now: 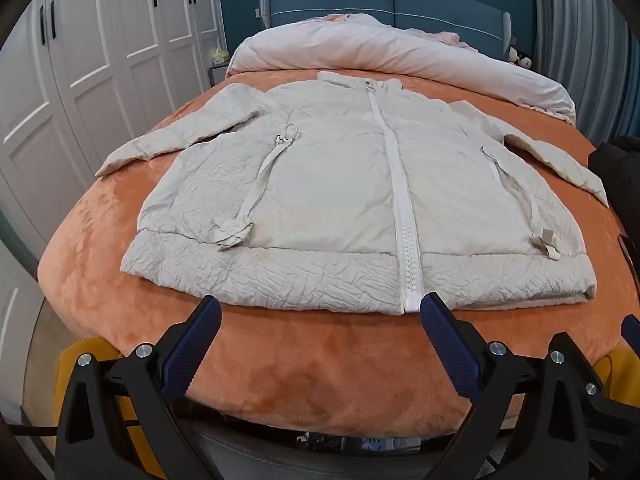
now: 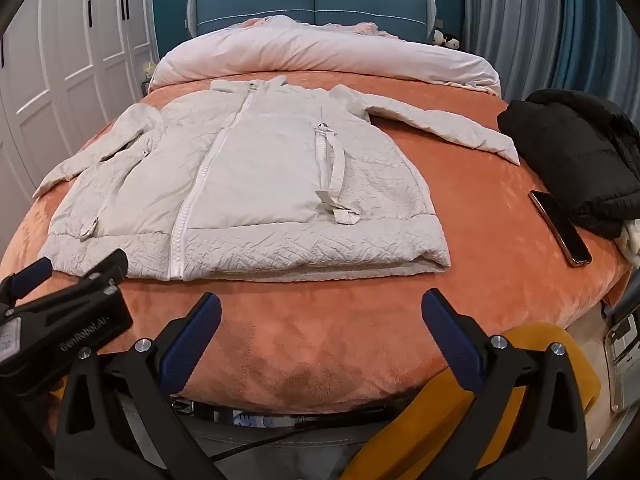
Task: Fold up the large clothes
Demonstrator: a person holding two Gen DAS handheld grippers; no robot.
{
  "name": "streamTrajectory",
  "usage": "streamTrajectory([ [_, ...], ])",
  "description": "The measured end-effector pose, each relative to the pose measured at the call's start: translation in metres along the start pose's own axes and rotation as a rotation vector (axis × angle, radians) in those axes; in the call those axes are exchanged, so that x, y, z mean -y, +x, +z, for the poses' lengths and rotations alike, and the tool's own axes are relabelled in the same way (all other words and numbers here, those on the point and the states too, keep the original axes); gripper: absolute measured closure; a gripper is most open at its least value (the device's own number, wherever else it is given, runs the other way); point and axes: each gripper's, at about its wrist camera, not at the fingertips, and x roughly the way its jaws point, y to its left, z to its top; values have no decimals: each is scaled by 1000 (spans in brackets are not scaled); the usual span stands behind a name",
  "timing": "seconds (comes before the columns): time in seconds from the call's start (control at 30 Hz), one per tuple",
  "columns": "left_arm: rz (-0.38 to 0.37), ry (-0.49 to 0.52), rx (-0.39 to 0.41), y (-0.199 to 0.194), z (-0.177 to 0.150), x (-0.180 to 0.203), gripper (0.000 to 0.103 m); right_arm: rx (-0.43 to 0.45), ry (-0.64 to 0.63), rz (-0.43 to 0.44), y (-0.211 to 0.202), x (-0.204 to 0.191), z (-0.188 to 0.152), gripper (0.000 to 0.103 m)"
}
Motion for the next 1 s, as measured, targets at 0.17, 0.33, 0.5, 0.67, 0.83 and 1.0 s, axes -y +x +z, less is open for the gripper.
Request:
streamTrajectory([
  [0.17, 5, -3, 1, 0, 1, -1, 5, -10, 32, 14, 2, 0, 2, 5],
  [0.33, 13, 3, 2, 0, -5, 0, 5, -5, 34, 18, 2, 2, -4, 5],
  [0.5, 19, 1, -12, 2, -4, 1, 5, 0, 14, 17, 1, 0, -4, 5],
  [0.67, 20, 7, -19, 5, -7, 1, 5, 2, 6, 14, 2, -2, -5, 5],
  [0.83, 16, 7, -19, 5, -8, 0, 5, 1, 4, 11, 2, -3, -5, 5],
  [1.0, 19, 8, -18, 5, -9, 0, 5, -4, 2, 7, 3, -3, -6, 5],
])
